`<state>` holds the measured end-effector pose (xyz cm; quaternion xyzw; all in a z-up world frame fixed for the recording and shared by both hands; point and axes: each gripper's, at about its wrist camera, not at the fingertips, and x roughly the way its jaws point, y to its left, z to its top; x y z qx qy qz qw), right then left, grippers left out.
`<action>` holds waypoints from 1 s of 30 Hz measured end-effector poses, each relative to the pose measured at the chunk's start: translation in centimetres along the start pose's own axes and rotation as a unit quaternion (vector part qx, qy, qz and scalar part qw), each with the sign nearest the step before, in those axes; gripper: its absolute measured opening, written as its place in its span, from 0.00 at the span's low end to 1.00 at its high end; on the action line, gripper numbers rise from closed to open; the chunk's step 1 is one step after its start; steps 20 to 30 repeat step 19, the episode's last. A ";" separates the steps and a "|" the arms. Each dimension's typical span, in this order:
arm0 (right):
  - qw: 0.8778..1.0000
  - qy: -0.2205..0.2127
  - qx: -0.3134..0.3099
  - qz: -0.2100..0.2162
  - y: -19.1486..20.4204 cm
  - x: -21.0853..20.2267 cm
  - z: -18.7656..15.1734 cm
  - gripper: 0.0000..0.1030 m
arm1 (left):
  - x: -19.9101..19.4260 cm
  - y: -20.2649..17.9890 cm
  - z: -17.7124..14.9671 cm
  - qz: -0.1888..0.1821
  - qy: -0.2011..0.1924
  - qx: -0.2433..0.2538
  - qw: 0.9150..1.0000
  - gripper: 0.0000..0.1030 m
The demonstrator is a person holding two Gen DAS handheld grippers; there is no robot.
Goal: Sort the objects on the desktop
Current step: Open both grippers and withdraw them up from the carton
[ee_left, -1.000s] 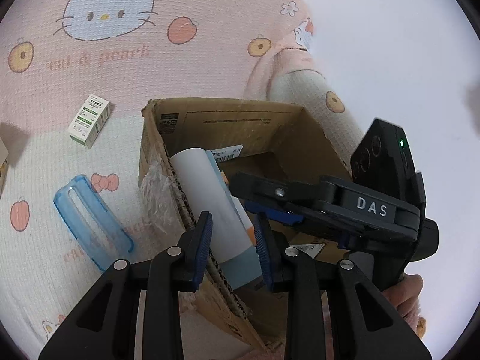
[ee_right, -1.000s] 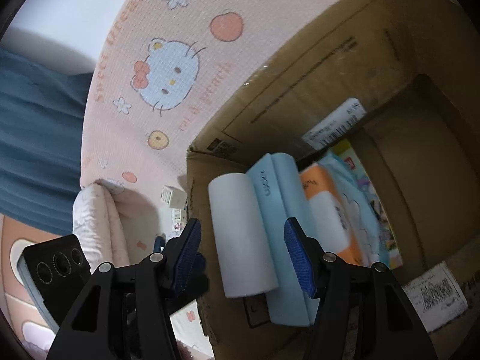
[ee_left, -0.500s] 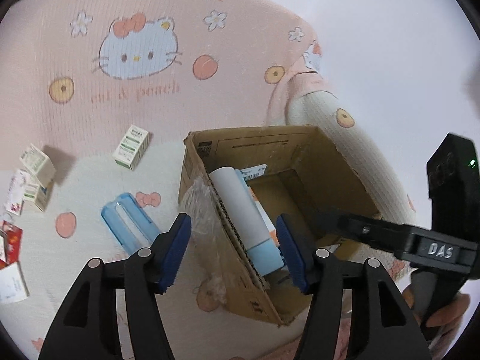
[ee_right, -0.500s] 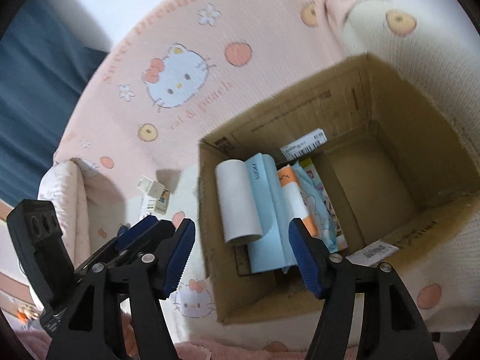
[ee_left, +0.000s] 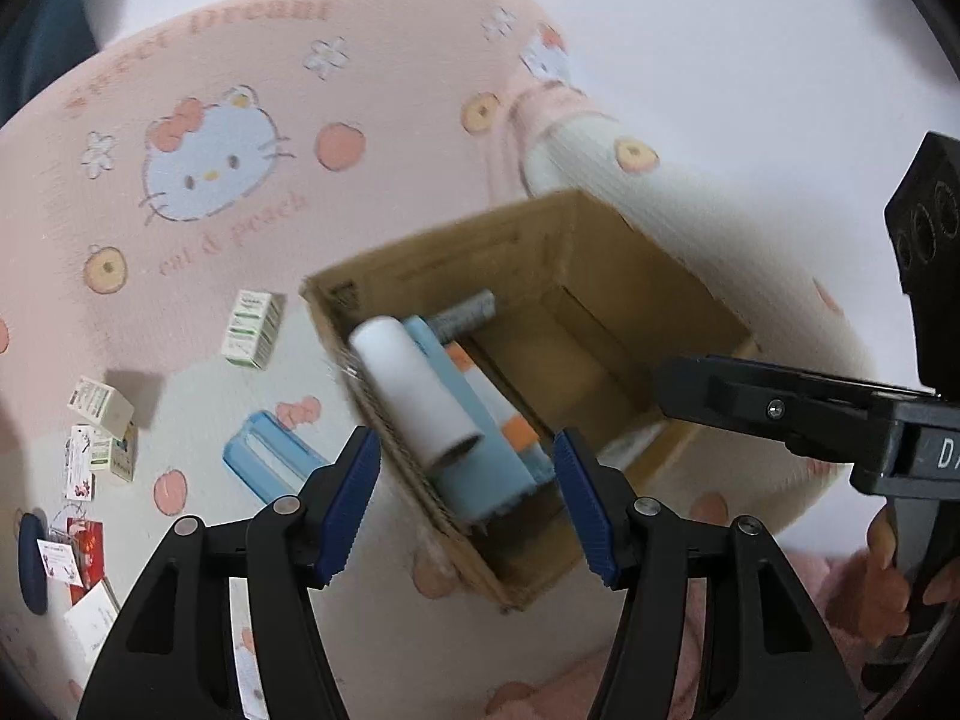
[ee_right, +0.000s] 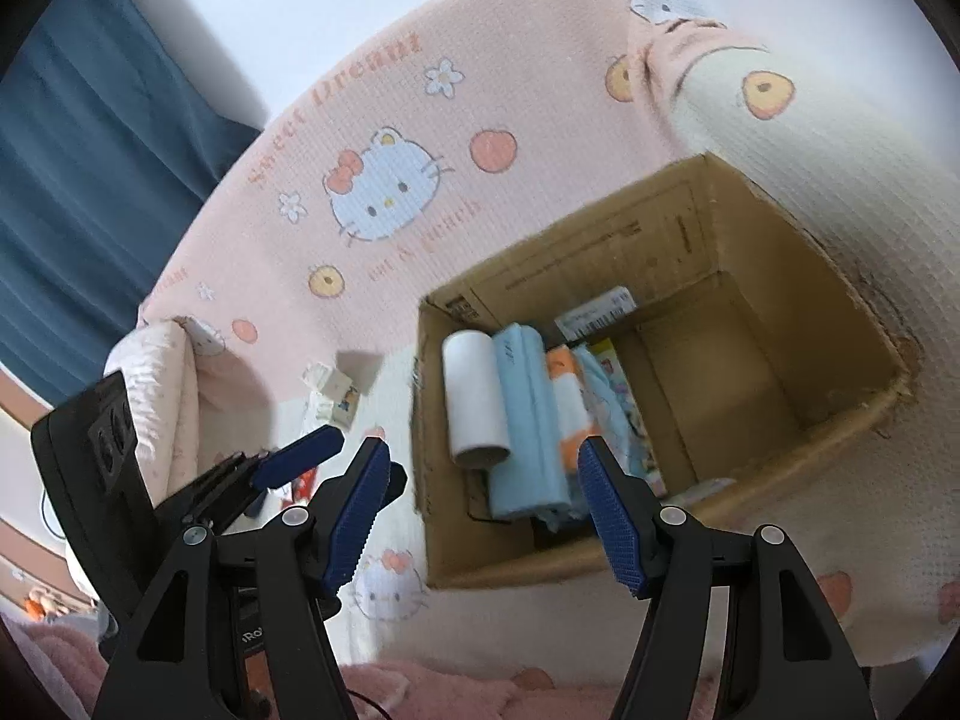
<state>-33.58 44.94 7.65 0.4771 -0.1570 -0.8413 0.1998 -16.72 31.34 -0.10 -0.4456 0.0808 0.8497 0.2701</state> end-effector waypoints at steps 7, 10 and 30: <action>1.000 0.009 0.008 -0.026 -2.1 -1.5 -1.7 0.62 | 0.3 -2.3 -1.1 0.007 0.008 0.024 1.000 0.63; 1.000 0.009 0.005 -0.027 -2.1 -1.9 -2.1 0.62 | 0.5 -2.5 -1.1 0.007 0.016 0.026 1.000 0.63; 1.000 0.002 -0.006 -0.020 -1.6 -2.2 -2.2 0.62 | -0.3 -3.2 -1.0 0.020 0.003 0.047 0.999 0.63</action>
